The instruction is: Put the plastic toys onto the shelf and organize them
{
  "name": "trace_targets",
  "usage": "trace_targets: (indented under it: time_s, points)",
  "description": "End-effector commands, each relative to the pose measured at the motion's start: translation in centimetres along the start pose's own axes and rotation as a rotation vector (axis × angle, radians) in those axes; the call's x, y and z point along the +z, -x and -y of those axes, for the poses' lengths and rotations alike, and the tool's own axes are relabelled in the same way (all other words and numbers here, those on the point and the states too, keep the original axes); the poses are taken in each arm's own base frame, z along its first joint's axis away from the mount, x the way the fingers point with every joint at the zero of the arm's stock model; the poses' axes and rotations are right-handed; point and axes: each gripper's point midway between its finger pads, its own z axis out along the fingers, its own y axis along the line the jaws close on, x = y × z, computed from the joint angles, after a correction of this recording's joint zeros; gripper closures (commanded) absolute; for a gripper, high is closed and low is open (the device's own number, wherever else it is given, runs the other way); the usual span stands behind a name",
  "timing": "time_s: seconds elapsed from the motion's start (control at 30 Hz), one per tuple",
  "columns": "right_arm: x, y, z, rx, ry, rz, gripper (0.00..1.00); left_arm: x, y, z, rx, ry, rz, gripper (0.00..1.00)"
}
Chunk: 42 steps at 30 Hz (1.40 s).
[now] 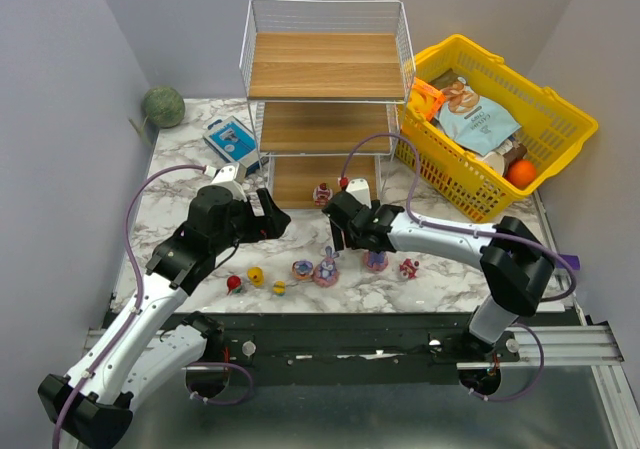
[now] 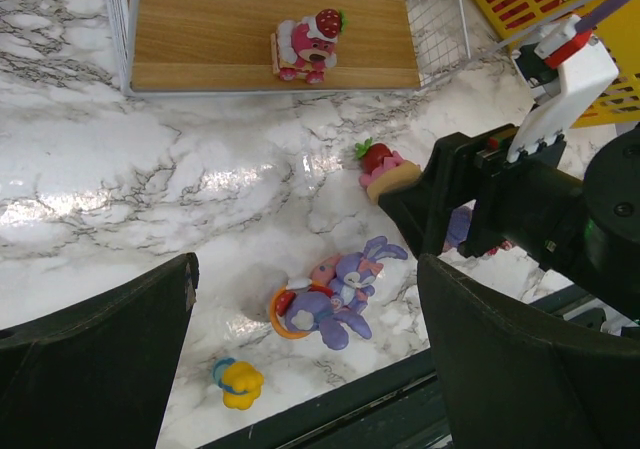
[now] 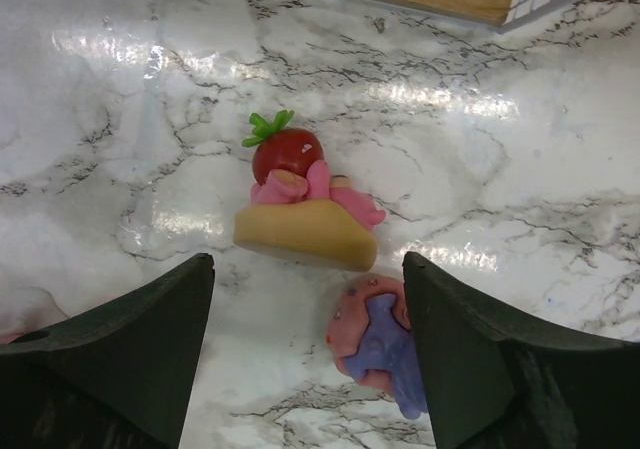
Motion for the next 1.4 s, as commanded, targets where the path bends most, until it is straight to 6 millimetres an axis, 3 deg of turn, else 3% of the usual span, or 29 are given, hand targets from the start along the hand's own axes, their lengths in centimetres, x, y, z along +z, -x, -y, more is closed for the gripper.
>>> trace_targets:
  time_s: [0.0, 0.37, 0.47, 0.5, 0.73, 0.9, 1.1, 1.23, 1.37]
  points:
    - [1.3, 0.9, -1.5, -0.036, 0.056, 0.007, 0.14, -0.1, 0.0, 0.2, -0.005, -0.016, -0.006, 0.01]
    - [3.9, -1.5, -1.4, -0.05, 0.046, -0.037, 0.16, -0.1, -0.1, -0.1, -0.01, 0.001, -0.01, 0.01]
    - [4.3, -2.1, -0.9, -0.041, 0.04, -0.016, 0.27, -0.1, -0.1, 0.0, -0.016, -0.002, -0.008, 0.01]
    - [4.4, -2.5, -0.6, -0.04, 0.032, -0.017, 0.35, -0.2, -0.1, 0.0, -0.016, -0.004, -0.008, 0.01]
    - [3.5, -1.9, 0.7, -0.002, 0.019, 0.058, 0.65, -0.2, -0.3, 0.3, -0.024, -0.015, -0.015, 0.01]
    - [0.6, 1.3, 0.9, 0.047, 0.083, 0.192, 0.72, -0.2, -0.4, 0.8, -0.037, -0.038, -0.025, 0.01]
    - [-3.3, 4.5, -0.1, 0.063, 0.21, 0.295, 0.72, 0.0, -0.6, 1.4, -0.037, -0.075, -0.048, 0.01]
    - [-7.2, 6.3, -1.6, 0.033, 0.398, 0.395, 0.72, -0.1, -0.4, 2.6, -0.051, -0.119, -0.064, 0.01]
    - [-11.8, 7.1, -4.4, -0.011, 0.668, 0.476, 0.69, -0.5, -1.1, 5.5, -0.094, -0.232, -0.192, 0.01]
